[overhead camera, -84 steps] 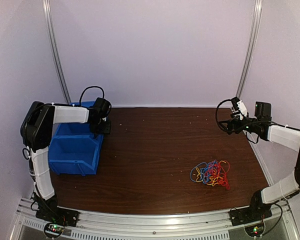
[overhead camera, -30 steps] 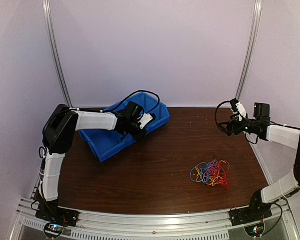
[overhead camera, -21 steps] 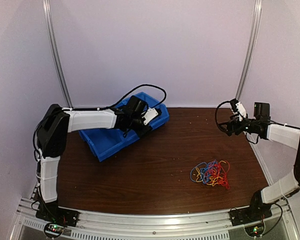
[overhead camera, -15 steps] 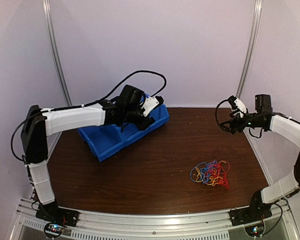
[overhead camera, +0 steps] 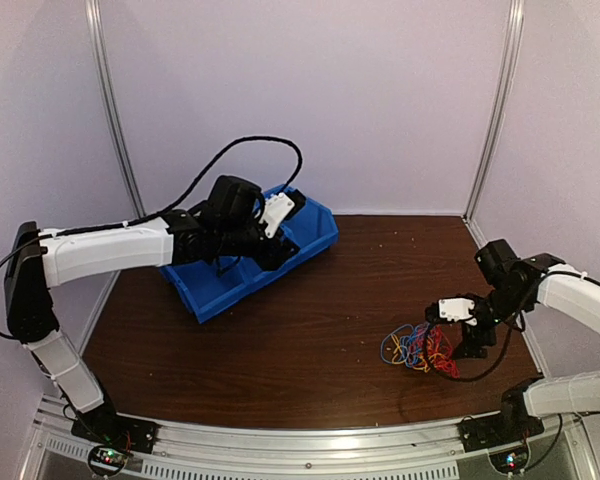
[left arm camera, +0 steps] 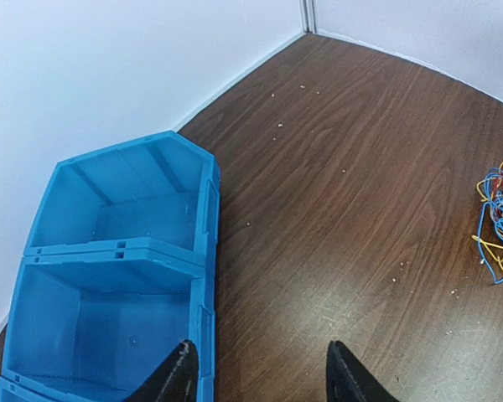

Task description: Untangle the cables

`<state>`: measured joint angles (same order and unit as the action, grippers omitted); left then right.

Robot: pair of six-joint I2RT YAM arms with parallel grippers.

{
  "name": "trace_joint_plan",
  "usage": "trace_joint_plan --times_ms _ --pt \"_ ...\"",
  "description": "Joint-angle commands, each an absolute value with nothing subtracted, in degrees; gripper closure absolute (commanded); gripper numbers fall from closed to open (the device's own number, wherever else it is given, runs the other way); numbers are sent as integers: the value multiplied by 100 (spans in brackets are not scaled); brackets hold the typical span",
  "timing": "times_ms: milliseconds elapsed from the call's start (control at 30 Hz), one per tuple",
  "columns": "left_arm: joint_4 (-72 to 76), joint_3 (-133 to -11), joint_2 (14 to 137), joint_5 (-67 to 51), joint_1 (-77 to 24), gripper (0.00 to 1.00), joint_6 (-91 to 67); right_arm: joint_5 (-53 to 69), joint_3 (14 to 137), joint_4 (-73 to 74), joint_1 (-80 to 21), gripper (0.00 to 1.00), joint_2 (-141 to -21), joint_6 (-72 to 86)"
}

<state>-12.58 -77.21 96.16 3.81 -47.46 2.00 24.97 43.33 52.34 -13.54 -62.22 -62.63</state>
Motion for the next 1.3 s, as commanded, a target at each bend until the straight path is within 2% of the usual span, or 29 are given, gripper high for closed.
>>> trace_joint_plan --times_ms 0,100,200,367,433,500,633,733,867,1033,1167,1267 --pt "-621 -7441 9110 460 -4764 42 18 1049 4028 5435 -1573 8 -6586 -6599" --pt "-650 -7403 9011 716 -4764 43 43 1141 4127 5047 -2009 13 -7132 -6238" --pt "-625 -7360 8921 950 -4761 44 18 1256 4403 4489 -2802 23 -7800 -5693" --pt "-510 -7260 8805 1232 -4764 44 17 1325 5290 3897 -4222 49 -9046 -5109" --pt "-452 -7198 8765 1290 -4756 44 18 1486 5726 3822 -4509 55 -9368 -5027" --pt "-443 -7173 8752 1311 -4758 44 18 1898 6161 3879 -4599 55 -9517 -4929" --pt "-467 -7176 8835 1190 -4756 41 -160 2093 6603 4176 -4599 39 -9379 -4865" --pt "-760 -7482 9134 1012 -4761 41 -431 1964 6488 4375 -4548 30 -9020 -4869" --pt "-961 -7667 9413 392 -4763 42 -682 2312 6159 4456 -4249 26 -8348 -4815" --pt "-791 -7629 9568 -838 -4799 45 -477 2941 5764 3911 -3313 30 -7636 -4305" --pt "-236 -7353 9634 -447 -5100 46 -712 3280 5448 3046 -2641 47 -7546 -3163" --pt "715 -6809 9597 -128 -5405 44 -913 3939 5232 2748 -2311 45 -7673 -2698"
